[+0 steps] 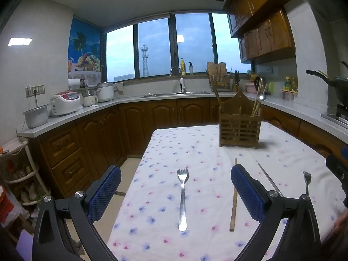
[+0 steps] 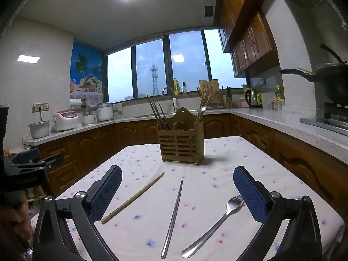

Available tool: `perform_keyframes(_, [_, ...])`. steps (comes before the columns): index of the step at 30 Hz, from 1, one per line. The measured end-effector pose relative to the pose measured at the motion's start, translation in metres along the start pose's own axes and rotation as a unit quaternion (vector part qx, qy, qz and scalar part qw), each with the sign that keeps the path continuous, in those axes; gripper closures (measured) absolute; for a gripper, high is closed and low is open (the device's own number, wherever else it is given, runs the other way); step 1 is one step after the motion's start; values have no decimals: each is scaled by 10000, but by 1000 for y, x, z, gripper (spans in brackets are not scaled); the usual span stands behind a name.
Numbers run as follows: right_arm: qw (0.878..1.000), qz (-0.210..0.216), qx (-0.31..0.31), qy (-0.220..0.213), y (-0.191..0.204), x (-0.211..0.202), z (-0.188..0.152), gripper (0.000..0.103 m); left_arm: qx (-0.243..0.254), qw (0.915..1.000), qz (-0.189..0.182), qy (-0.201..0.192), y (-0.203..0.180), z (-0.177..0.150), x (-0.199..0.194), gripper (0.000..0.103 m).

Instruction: Organize utensils

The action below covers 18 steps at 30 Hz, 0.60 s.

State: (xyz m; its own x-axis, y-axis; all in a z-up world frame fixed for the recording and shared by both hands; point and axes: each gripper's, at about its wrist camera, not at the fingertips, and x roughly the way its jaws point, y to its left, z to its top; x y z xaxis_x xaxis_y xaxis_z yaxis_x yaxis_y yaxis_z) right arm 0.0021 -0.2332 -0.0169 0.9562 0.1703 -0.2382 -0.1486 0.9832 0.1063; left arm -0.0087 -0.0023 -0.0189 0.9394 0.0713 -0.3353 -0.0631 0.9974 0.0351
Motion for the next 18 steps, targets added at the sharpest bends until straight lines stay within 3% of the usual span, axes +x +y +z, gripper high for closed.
perform_keyframes(18, [10000,15,6,-57,2,-1,2,0,26,10000,-13,-7,-4,0,-2,1])
